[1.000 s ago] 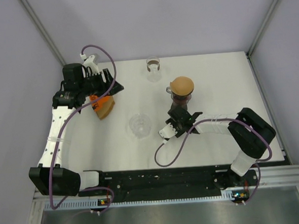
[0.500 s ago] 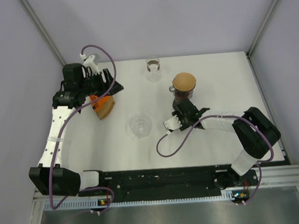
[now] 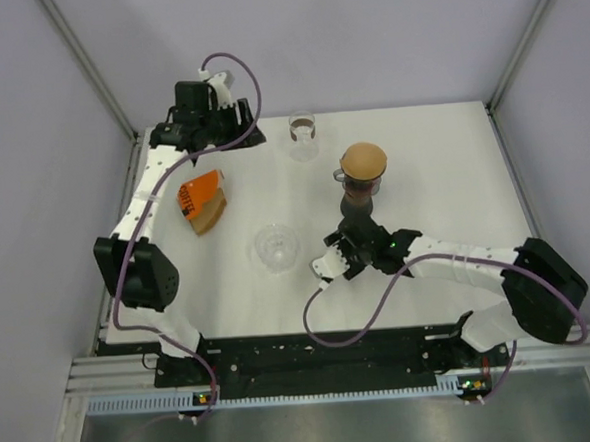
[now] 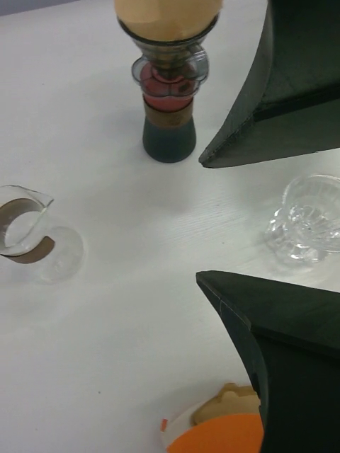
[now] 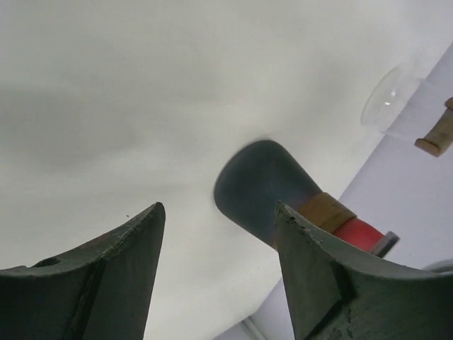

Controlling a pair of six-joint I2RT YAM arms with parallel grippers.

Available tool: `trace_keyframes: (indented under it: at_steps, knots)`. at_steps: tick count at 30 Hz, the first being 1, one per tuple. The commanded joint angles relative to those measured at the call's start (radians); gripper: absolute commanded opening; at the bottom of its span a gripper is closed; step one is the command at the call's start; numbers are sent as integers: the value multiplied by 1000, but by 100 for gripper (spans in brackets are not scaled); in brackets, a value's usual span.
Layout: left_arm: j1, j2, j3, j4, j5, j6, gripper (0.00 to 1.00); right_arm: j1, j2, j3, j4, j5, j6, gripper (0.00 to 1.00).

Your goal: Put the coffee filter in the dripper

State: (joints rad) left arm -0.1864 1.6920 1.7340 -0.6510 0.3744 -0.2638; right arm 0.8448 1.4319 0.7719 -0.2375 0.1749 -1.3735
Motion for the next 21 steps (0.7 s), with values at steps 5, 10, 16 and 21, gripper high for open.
trace_keyframes:
  at_steps: [5,10,16,21]
  knots:
    - [-105,394,459,21,-201,-97,71,83,-284,17,-68,-156,338,71]
    - [-134,587,649,100,-311,-121,88,94,-399,-2,-71,-233,522,84]
    - [-148,745,805,177,-451,-106,81,96,-494,-69,-63,-222,577,89]
    - [-156,817,837,208,-453,-111,70,94,-493,-89,-60,-230,603,89]
